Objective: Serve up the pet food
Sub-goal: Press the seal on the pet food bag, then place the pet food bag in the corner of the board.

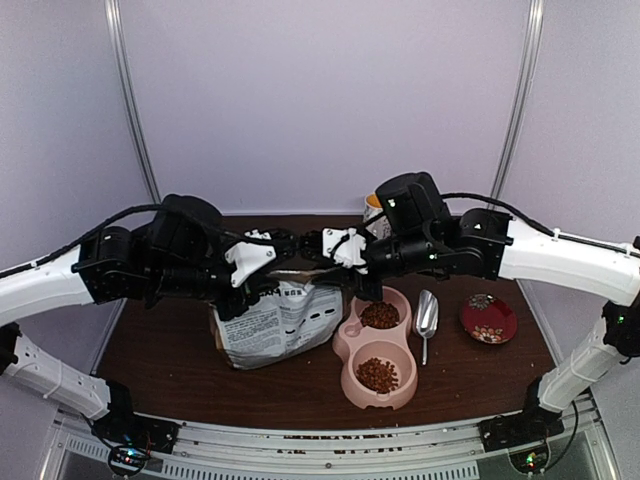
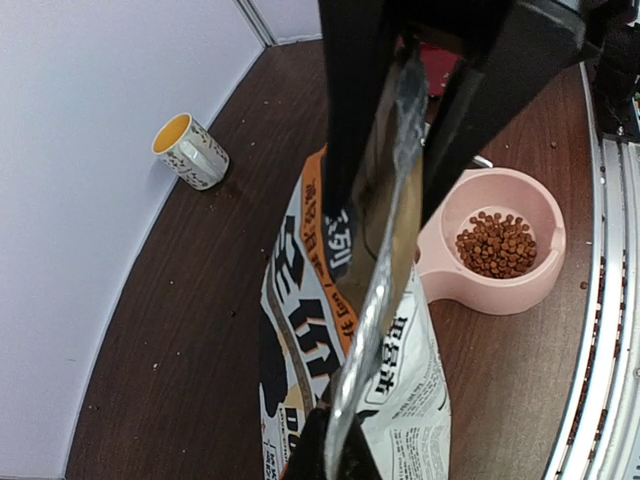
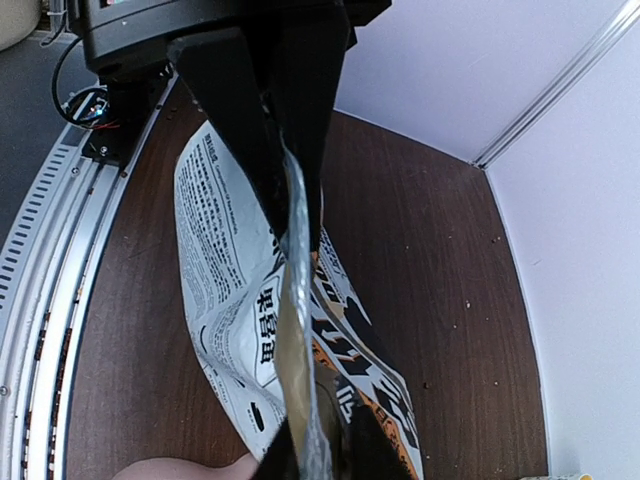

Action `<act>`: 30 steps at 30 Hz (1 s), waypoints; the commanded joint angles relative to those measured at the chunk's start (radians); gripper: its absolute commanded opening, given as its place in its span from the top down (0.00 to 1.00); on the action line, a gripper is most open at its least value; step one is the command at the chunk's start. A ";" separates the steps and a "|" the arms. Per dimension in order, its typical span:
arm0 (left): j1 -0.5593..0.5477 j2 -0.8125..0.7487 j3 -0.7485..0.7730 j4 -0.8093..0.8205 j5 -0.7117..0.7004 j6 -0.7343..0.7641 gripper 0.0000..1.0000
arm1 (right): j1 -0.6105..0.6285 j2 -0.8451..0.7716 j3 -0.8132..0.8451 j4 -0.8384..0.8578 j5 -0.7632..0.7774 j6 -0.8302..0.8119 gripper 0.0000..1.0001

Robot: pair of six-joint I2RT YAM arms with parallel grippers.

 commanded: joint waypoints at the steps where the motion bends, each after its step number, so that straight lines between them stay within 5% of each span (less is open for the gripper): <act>1: 0.008 0.025 0.060 -0.062 0.057 -0.083 1.00 | -0.005 -0.089 -0.036 0.100 0.046 0.032 0.67; 5: 0.009 0.025 0.073 -0.098 0.139 -0.176 1.00 | -0.006 -0.117 -0.085 0.172 0.096 0.043 0.47; 14: 0.164 -0.019 0.094 -0.131 0.273 -0.303 1.00 | -0.006 -0.220 -0.174 0.375 0.157 0.131 0.27; 30: 0.588 0.050 0.329 -0.266 0.295 -0.324 1.00 | -0.005 -0.360 -0.382 0.715 0.340 0.369 0.19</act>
